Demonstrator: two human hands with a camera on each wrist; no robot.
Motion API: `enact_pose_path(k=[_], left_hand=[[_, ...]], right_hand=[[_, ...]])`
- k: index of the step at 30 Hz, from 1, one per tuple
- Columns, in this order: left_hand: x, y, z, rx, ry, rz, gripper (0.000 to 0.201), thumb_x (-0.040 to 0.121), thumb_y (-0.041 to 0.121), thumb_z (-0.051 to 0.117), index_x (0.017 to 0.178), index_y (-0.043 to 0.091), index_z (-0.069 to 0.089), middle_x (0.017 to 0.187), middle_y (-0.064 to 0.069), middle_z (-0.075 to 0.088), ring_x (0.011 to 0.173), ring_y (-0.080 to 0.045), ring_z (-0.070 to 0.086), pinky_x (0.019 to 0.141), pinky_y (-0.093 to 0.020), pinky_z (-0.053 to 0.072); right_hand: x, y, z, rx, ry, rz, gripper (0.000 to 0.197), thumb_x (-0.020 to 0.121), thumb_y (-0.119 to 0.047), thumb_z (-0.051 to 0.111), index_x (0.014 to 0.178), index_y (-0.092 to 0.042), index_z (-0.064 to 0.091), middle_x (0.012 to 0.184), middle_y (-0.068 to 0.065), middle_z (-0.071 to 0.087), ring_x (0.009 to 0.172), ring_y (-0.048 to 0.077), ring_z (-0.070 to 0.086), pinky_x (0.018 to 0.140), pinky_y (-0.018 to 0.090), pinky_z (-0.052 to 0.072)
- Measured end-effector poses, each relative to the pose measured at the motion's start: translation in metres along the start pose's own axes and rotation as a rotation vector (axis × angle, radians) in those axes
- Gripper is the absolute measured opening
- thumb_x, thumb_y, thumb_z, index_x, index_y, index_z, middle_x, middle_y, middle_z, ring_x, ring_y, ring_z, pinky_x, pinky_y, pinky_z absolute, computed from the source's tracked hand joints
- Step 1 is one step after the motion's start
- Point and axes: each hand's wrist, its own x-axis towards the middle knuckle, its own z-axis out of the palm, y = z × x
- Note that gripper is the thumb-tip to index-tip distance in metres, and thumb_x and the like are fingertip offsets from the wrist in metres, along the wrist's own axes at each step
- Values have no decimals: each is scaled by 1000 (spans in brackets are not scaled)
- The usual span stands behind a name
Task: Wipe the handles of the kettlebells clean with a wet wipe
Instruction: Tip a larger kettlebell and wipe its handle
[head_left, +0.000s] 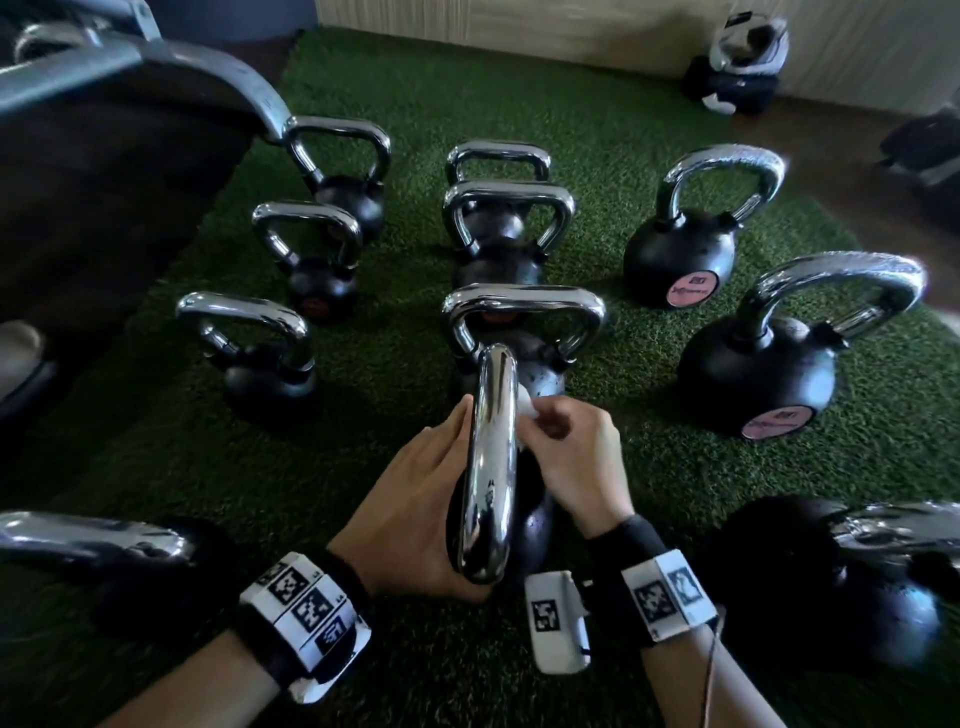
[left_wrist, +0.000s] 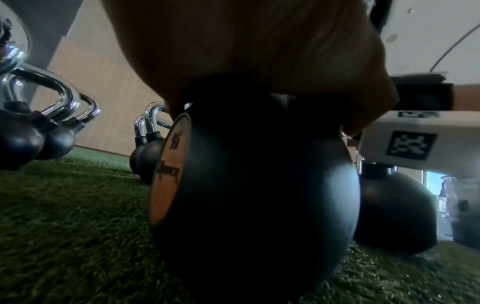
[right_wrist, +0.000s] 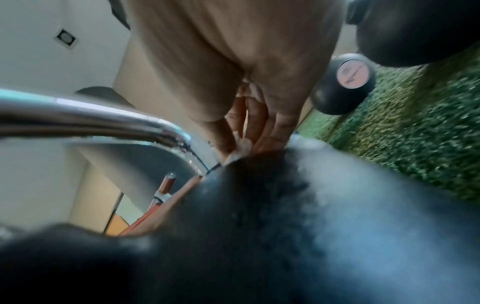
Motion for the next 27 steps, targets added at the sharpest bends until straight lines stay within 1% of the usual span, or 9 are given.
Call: enact_pose_path(k=[2, 4, 7, 12, 17, 19, 21, 23, 27], left_hand=[[-1, 1, -1, 18, -12, 3, 127, 60, 88, 71, 154, 8, 38, 160, -10, 36, 153, -25, 28, 119, -49, 33], [-1, 3, -4, 2, -21, 5, 136, 57, 92, 70, 159, 13, 28, 166, -6, 27, 156, -22, 19, 121, -49, 31], [0, 6, -4, -42, 6, 6, 132, 59, 88, 73, 158, 11, 30, 165, -6, 28, 156, -22, 22, 120, -51, 33], [0, 4, 1, -73, 57, 7, 116, 63, 81, 74, 149, 7, 47, 157, -9, 41, 150, -27, 35, 115, -51, 39], [-1, 7, 1, -102, 119, 42, 115, 59, 73, 79, 145, 1, 49, 156, -9, 42, 150, -24, 36, 117, -47, 40], [1, 6, 1, -120, 109, 31, 114, 59, 74, 80, 143, 1, 52, 154, -9, 44, 147, -24, 39, 114, -47, 42], [2, 3, 0, -122, 89, 20, 115, 60, 77, 77, 144, 3, 52, 153, -9, 45, 146, -25, 41, 112, -47, 43], [0, 2, 0, -124, 78, 7, 118, 59, 79, 77, 148, 6, 48, 156, -8, 42, 147, -24, 39, 114, -46, 41], [1, 5, -1, -113, 83, -20, 124, 53, 75, 80, 149, 5, 46, 159, -7, 38, 151, -19, 33, 119, -41, 36]], right_hand=[[4, -4, 4, -41, -18, -24, 11, 88, -24, 80, 97, -18, 82, 73, -21, 69, 71, -10, 65, 66, 3, 46], [8, -5, 3, -11, -19, -46, 15, 88, -23, 82, 99, -15, 83, 77, -18, 74, 69, -11, 66, 67, 3, 47], [11, -9, 1, 51, 8, -98, 19, 88, -24, 81, 101, -11, 82, 90, -4, 80, 76, -2, 69, 73, 10, 52], [10, -12, 3, 161, -35, -28, 14, 93, -20, 77, 104, -13, 82, 89, -2, 81, 82, 10, 75, 82, 33, 62], [10, -28, -1, 267, -44, -175, 14, 100, -23, 68, 96, -20, 81, 87, 4, 78, 80, 33, 71, 73, 50, 58], [10, -24, 0, 264, -34, -187, 15, 101, -22, 67, 96, -20, 80, 84, 6, 76, 77, 35, 69, 72, 54, 58], [14, -19, 5, 278, -39, -125, 15, 101, -19, 66, 102, -16, 81, 86, 7, 77, 72, 24, 70, 75, 52, 60], [17, -18, 9, 289, -31, -88, 18, 100, -20, 68, 112, -14, 80, 97, 5, 77, 85, 19, 74, 84, 52, 61], [-2, -38, -1, 231, 78, -290, 23, 99, -8, 67, 119, -11, 77, 107, -2, 72, 102, 10, 70, 89, 29, 58]])
